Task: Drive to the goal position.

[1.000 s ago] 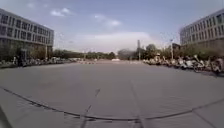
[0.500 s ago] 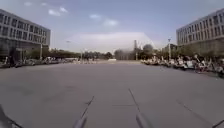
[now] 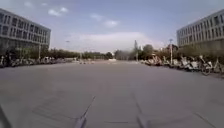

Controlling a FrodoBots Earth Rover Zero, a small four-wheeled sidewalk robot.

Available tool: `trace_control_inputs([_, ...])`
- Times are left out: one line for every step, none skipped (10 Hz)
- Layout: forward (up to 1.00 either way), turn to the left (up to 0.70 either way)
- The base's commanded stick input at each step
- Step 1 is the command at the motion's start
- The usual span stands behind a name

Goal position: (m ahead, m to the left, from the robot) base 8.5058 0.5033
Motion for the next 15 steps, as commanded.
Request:
trace_control_inputs([1.00,0.00])
trace_control_inputs([1.00,0.00])
trace_control_inputs([1.00,0.00])
trace_control_inputs([1.00,-0.05])
trace_control_inputs([1.00,-0.26])
trace_control_inputs([1.00,-0.27])
trace_control_inputs([1.00,-0.27])
trace_control_inputs([1.00,-0.27])
trace_control_inputs([1.00,-0.27])
trace_control_inputs([1.00,-0.27])
trace_control_inputs([1.00,-0.27])
trace_control_inputs([1.00,-0.06])
trace_control_inputs([1.00,0.00])
trace_control_inputs([1.00,0.00])
trace_control_inputs([1.00,0.00])
